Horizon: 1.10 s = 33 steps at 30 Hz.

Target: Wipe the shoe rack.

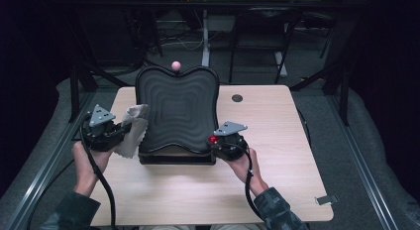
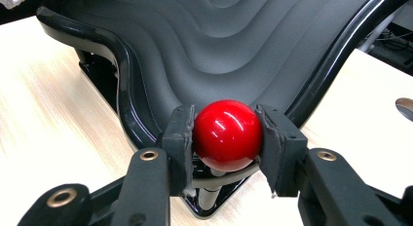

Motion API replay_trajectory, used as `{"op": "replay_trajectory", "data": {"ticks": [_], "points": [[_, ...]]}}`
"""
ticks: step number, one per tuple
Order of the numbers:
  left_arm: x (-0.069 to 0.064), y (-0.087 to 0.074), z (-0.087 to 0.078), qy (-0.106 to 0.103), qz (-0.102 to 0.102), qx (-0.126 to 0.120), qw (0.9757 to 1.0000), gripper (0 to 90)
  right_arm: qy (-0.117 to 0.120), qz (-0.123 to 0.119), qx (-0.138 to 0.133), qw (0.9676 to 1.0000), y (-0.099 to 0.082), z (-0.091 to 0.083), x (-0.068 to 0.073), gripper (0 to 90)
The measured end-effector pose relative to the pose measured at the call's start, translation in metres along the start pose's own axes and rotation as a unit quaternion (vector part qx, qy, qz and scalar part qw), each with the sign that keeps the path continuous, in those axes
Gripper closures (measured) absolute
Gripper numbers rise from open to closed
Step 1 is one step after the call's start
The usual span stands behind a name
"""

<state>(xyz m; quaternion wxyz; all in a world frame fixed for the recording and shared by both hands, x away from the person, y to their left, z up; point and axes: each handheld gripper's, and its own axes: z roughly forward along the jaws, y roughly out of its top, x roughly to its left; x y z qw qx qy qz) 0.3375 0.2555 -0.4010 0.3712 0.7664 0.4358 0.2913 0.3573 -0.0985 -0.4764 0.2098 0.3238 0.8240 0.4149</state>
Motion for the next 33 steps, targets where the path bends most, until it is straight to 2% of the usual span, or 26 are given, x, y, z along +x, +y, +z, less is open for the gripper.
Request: {"op": "replay_trajectory", "data": {"ticks": [5,10,15,19,21,22,25,29,33], "points": [[0.006,0.005,-0.002,0.009,0.0,-0.004,1.0,81.9,0.001,-0.001,0.0,1.0,0.0,0.0,0.0,59.7],[0.007,0.006,0.004,0.006,0.003,0.01,0.9999,81.8,-0.002,-0.002,0.0,1.0,0.0,0.0,0.0,59.7],[0.008,0.0,0.018,0.013,0.016,0.044,0.9988,81.7,-0.004,-0.002,0.0,1.0,0.0,0.0,0.001,59.7],[0.009,-0.01,0.035,0.018,0.023,0.084,0.9961,81.8,-0.003,-0.001,0.0,1.0,0.0,0.0,0.001,59.7],[0.011,-0.015,0.041,0.015,0.018,0.096,0.9951,81.8,-0.004,-0.001,0.0,1.0,0.0,0.0,0.001,59.7],[0.012,-0.017,0.043,0.023,0.021,0.098,0.9947,81.8,-0.004,-0.001,0.0,1.0,0.0,0.0,0.001,59.7],[0.016,-0.023,0.046,0.026,0.012,0.107,0.9938,81.9,-0.005,0.0,0.003,1.0,0.0,0.0,0.002,59.7],[0.021,-0.03,0.048,0.023,0.001,0.111,0.9936,81.9,-0.006,0.002,0.002,1.0,0.0,0.0,0.002,59.7],[0.021,-0.033,0.045,0.027,0.001,0.106,0.994,81.9,-0.008,0.001,0.005,1.0,0.0,0.0,0.002,59.7]]}}
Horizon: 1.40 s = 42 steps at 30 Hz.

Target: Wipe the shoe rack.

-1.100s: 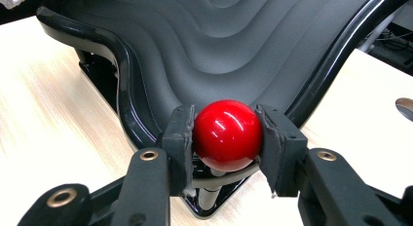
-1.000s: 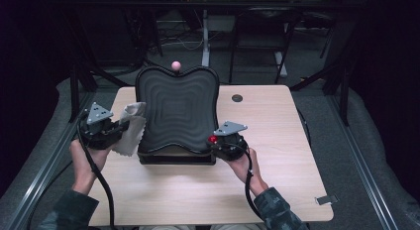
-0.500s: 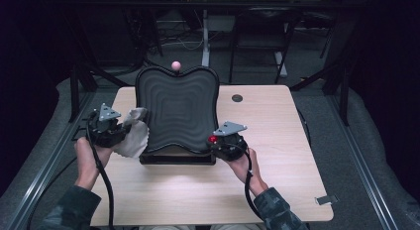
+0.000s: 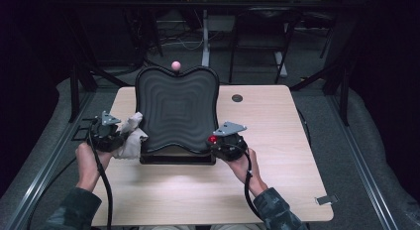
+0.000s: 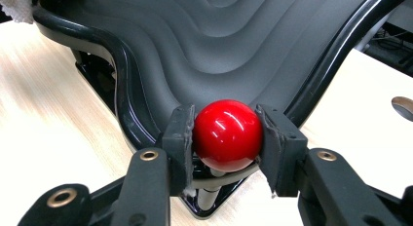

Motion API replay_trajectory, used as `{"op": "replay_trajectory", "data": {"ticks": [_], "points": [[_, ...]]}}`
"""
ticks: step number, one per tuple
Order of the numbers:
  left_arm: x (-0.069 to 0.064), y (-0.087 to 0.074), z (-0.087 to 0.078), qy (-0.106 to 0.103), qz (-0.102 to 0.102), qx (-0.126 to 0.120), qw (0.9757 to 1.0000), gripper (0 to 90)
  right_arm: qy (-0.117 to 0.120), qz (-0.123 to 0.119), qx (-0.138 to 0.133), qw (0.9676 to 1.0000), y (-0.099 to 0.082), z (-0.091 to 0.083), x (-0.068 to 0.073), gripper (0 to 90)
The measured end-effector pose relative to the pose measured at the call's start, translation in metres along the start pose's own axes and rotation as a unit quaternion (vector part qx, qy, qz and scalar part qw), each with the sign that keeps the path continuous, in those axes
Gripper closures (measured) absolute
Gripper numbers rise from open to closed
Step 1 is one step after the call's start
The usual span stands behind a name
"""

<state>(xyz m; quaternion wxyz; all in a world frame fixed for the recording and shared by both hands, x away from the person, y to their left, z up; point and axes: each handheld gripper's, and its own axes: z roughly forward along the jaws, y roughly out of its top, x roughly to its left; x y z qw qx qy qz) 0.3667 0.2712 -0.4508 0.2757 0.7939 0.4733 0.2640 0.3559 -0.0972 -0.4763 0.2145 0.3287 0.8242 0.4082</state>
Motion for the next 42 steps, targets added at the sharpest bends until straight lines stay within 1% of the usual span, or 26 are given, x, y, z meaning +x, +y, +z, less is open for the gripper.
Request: {"op": "replay_trajectory", "data": {"ticks": [2,5,6,9,10,11,13,15,17,18,20,22,25,29,34,37,39,42], "points": [[0.001,0.0,-0.003,0.002,-0.001,-0.004,1.0,81.9,-0.001,0.001,-0.001,1.0,0.0,0.0,0.0,59.7],[0.001,0.002,-0.013,0.005,-0.004,-0.02,0.9998,81.8,-0.001,0.0,0.0,1.0,0.0,0.0,0.0,59.8],[0.0,0.003,-0.018,0.005,-0.004,-0.029,0.9996,81.8,-0.004,0.001,-0.004,1.0,0.0,0.001,0.001,59.8],[-0.007,0.009,-0.03,-0.006,0.001,-0.049,0.9988,81.8,-0.005,0.002,-0.005,1.0,0.0,0.001,0.001,59.8],[-0.011,0.01,-0.032,-0.013,0.003,-0.055,0.9984,81.8,-0.011,0.001,-0.001,0.9999,0.0,0.001,0.002,59.7],[-0.014,0.011,-0.033,-0.016,0.006,-0.055,0.9983,81.7,-0.011,0.001,-0.001,0.9999,0.0,0.001,0.002,59.8],[-0.022,0.012,-0.031,-0.011,0.023,-0.051,0.9984,81.7,-0.013,0.002,-0.001,0.9999,0.0,0.001,0.002,59.8],[-0.025,0.012,-0.026,-0.007,0.03,-0.043,0.9986,81.7,-0.013,0.002,0.0,0.9999,0.0,0.001,0.002,59.8],[-0.027,0.01,-0.019,-0.005,0.031,-0.036,0.9989,81.7,-0.009,0.003,-0.004,1.0,0.0,0.001,0.002,59.8],[-0.028,0.009,-0.018,-0.005,0.03,-0.04,0.9987,81.7,-0.008,0.004,-0.004,1.0,0.0,0.001,0.003,59.8],[-0.029,0.009,-0.018,-0.002,0.033,-0.041,0.9986,81.7,-0.015,0.004,-0.001,0.9999,0.0,0.001,0.003,59.8],[-0.028,0.009,-0.017,0.002,0.036,-0.043,0.9984,81.8,-0.015,0.005,-0.001,0.9999,0.001,0.001,0.003,59.8],[-0.026,0.012,-0.014,0.011,0.039,-0.038,0.9985,81.8,-0.018,0.004,0.001,0.9998,0.001,0.001,0.004,59.8],[-0.021,0.013,-0.009,0.016,0.032,-0.034,0.9988,81.8,-0.019,0.004,0.001,0.9998,0.001,0.001,0.004,59.8],[-0.012,0.008,-0.005,0.02,0.016,-0.024,0.9994,81.9,-0.02,0.007,0.002,0.9998,0.001,0.001,0.004,59.8],[-0.007,-0.001,-0.006,0.011,-0.001,-0.022,0.9997,81.9,-0.018,0.009,0.001,0.9998,0.001,0.001,0.005,59.8],[-0.007,-0.006,-0.008,0.007,-0.004,-0.017,0.9998,81.8,-0.018,0.01,0.002,0.9998,0.001,0.001,0.005,59.8],[-0.011,-0.014,-0.016,0.003,-0.007,-0.022,0.9997,81.8,-0.019,0.009,0.003,0.9998,0.001,0.001,0.005,59.8]]}}
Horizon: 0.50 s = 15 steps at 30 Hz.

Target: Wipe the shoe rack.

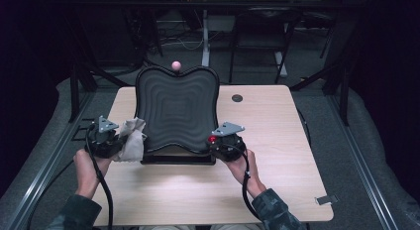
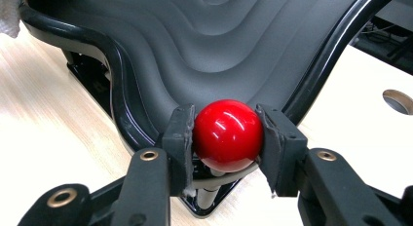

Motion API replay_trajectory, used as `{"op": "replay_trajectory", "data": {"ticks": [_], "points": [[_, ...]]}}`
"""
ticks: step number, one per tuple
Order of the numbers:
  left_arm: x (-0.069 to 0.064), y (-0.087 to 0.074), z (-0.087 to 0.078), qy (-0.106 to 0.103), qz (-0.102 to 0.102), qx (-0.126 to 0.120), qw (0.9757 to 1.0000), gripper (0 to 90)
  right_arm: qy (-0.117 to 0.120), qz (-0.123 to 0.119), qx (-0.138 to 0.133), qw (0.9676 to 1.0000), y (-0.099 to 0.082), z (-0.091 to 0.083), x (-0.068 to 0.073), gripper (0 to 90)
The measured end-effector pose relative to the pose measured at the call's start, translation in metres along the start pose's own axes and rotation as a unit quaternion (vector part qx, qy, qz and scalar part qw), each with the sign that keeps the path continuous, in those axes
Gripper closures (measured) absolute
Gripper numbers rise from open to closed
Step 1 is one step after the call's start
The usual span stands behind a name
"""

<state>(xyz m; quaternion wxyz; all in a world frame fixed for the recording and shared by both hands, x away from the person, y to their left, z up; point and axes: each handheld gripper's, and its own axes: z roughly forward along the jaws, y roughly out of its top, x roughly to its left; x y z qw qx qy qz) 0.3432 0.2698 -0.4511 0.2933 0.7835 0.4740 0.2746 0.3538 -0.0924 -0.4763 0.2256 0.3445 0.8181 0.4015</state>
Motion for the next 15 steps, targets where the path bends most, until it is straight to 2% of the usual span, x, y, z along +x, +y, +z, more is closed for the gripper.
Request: {"op": "replay_trajectory", "data": {"ticks": [2,5,7,9,12,15], "points": [[-0.005,-0.002,-0.009,-0.001,0.002,-0.011,0.9999,81.8,0.0,0.0,0.0,1.0,0.0,0.0,0.0,59.8],[-0.016,0.001,-0.021,-0.021,0.006,-0.037,0.9991,81.8,0.0,0.0,0.0,1.0,0.0,0.0,0.0,59.8],[-0.026,0.006,-0.02,-0.03,0.026,-0.033,0.9987,81.8,-0.001,0.0,0.001,1.0,0.0,0.0,0.0,59.8],[-0.032,0.011,-0.014,-0.019,0.046,-0.026,0.9984,81.8,-0.002,0.0,0.001,1.0,0.0,0.0,0.001,59.8],[-0.028,0.015,-0.004,-0.011,0.043,-0.025,0.9987,81.8,-0.003,-0.001,0.001,1.0,0.0,0.0,0.0,59.8],[-0.024,0.018,-0.002,0.003,0.042,-0.026,0.9988,81.8,0.001,-0.001,-0.003,1.0,0.0,0.001,0.002,59.8]]}}
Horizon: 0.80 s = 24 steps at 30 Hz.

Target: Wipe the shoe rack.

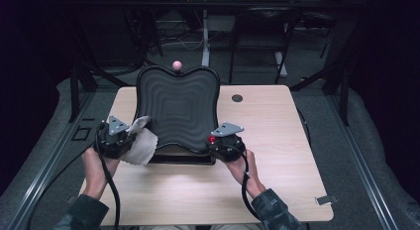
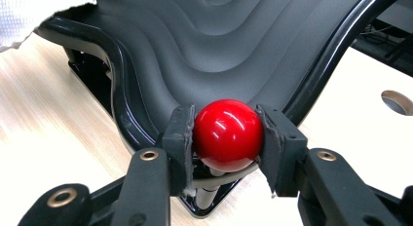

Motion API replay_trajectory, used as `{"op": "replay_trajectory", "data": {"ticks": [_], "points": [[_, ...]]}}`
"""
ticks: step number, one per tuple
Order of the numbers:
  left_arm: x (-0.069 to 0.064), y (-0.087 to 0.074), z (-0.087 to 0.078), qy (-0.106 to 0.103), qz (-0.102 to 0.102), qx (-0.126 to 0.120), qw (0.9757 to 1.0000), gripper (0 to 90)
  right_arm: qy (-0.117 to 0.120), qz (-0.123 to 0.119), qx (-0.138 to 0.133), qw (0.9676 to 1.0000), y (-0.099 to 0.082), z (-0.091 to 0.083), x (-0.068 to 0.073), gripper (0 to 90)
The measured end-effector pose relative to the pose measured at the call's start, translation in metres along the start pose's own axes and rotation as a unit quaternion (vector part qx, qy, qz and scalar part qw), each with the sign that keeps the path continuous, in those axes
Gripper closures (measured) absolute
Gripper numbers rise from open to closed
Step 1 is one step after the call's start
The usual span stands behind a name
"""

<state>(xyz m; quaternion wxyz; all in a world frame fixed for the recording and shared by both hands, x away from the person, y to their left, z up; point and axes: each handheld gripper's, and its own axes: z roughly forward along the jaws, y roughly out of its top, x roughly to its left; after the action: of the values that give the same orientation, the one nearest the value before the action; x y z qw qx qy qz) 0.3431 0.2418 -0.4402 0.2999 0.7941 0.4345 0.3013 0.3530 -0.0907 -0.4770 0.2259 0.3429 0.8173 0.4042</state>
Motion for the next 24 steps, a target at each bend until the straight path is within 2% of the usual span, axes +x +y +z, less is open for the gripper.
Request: {"op": "replay_trajectory", "data": {"ticks": [1,2,5,11,16,24], "points": [[0.002,0.0,0.0,-0.002,-0.003,-0.001,1.0,81.8,-0.01,-0.001,0.004,0.9999,0.0,-0.001,0.001,59.8],[0.004,0.0,0.0,-0.002,-0.007,-0.004,1.0,81.8,-0.009,-0.001,0.004,0.9999,0.0,0.0,0.001,59.8],[0.008,0.001,0.001,0.019,-0.004,-0.002,0.9998,81.8,-0.004,-0.001,0.002,1.0,0.0,0.0,0.001,59.8],[0.022,-0.009,0.009,0.022,-0.028,0.015,0.9992,81.9,-0.01,0.002,0.005,0.9999,0.001,0.0,0.001,59.8],[0.022,-0.021,0.012,0.023,-0.038,0.022,0.9988,81.9,-0.008,0.004,0.003,1.0,0.0,0.0,0.001,59.8],[0.017,-0.032,0.006,0.023,-0.044,0.027,0.9984,81.8,-0.012,0.004,0.006,0.9999,0.001,0.0,0.002,59.8]]}}
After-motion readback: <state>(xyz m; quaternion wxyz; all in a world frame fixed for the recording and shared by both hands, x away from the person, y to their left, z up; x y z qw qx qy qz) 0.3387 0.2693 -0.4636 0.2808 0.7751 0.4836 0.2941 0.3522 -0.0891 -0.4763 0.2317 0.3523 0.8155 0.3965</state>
